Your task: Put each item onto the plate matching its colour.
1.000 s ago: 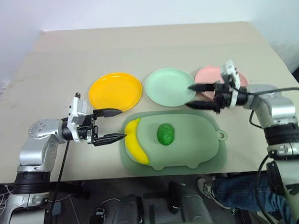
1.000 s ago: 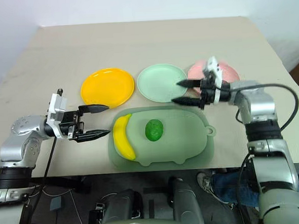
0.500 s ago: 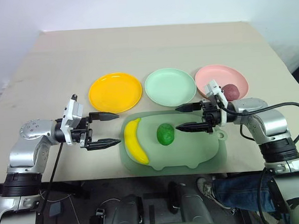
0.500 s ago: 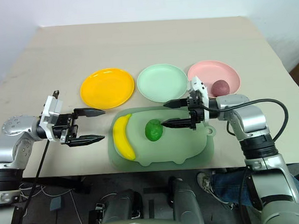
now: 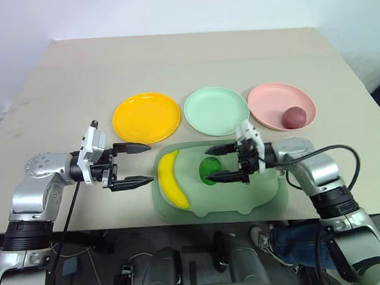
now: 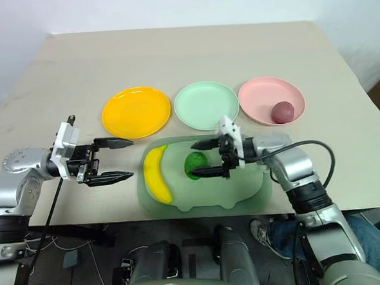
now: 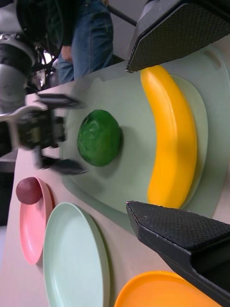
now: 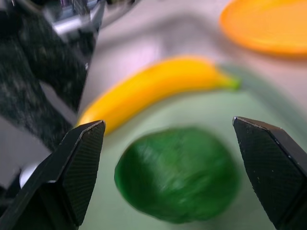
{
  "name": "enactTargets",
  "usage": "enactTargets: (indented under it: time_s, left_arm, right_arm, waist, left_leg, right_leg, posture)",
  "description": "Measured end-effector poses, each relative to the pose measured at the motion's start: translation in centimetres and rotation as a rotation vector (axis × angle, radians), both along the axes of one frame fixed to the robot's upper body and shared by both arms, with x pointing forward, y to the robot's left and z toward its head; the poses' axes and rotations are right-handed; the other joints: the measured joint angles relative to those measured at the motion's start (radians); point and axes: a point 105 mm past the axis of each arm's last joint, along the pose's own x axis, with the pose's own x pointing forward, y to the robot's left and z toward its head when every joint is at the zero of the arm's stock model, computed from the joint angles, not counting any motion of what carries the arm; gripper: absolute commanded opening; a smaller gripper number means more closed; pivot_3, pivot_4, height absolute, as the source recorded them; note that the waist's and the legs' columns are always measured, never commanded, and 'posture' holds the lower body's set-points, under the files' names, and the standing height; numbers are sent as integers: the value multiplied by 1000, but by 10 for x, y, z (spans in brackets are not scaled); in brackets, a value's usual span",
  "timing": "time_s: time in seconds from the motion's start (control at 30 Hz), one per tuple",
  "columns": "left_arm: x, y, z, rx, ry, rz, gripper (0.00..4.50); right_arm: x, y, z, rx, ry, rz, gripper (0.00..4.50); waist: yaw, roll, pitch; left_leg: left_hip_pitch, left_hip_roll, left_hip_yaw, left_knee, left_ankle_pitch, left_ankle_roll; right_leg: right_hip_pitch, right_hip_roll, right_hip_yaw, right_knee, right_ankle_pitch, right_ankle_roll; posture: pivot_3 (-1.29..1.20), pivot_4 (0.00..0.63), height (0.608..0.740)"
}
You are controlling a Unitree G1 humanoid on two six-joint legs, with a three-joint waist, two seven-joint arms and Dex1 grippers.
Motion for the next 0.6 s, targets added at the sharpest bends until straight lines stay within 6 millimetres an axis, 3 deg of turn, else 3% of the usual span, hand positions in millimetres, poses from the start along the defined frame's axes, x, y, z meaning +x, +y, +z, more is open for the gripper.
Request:
enactTargets:
  time_s: [0.2,0.4,0.6]
  left_arm:
    - [0,0,0,0,-1,1,4500]
    - [0,0,0,0,-3,1,4500]
    - [1,-1,1,-1,-7,-1,4500]
  right_arm:
    - [0,-2,-15,-104,-76,23,4471]
    - [13,-6,-17,-116,-73,-28,3151]
    - [18,-9,-8,-81,-72,-53,2988]
  waist:
    - [-1,0,0]
    - [-2,0,0]
    - [0,0,0]
  left_leg:
    - [0,0,0,0,0,0]
    - [0,0,0,0,0,0]
    - [0,0,0,0,0,0]
  right_leg:
    - [0,0,0,0,0,0]
    - [0,0,0,0,0,0]
    - [0,0,0,0,0,0]
  posture:
    - [0,150,740]
    - [0,150,740]
    - [0,150,740]
